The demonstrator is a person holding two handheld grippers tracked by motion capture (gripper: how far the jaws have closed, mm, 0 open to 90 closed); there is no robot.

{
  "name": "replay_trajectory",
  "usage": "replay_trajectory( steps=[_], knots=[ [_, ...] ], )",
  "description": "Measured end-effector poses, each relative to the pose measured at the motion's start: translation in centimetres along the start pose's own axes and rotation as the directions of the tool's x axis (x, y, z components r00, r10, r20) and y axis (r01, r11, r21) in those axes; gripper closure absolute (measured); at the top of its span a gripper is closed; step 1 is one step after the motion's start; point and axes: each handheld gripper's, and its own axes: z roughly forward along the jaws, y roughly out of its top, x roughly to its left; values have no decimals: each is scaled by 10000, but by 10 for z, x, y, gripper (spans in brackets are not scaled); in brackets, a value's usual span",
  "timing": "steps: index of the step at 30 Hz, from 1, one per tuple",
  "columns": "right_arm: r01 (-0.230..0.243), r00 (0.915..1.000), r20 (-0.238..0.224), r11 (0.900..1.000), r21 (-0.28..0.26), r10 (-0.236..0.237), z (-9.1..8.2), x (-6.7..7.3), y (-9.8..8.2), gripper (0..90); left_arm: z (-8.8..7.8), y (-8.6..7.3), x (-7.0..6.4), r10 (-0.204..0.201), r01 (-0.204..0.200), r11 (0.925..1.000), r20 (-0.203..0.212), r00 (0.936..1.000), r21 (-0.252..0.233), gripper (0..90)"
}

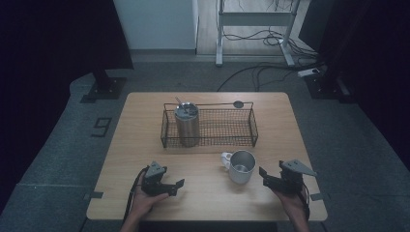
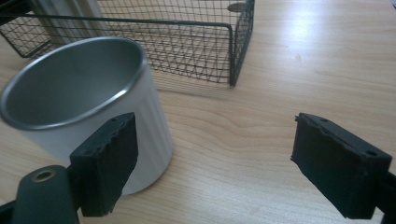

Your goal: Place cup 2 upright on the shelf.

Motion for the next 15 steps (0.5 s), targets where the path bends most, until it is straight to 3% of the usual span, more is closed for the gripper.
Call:
replay_trajectory(
  steps=[15],
  knots=[
    [468,9957,-774,9976,-515,-507,-10,31,13,133,3,-1,-2,-6,4,9999,122,9999,144,75]
  ],
)
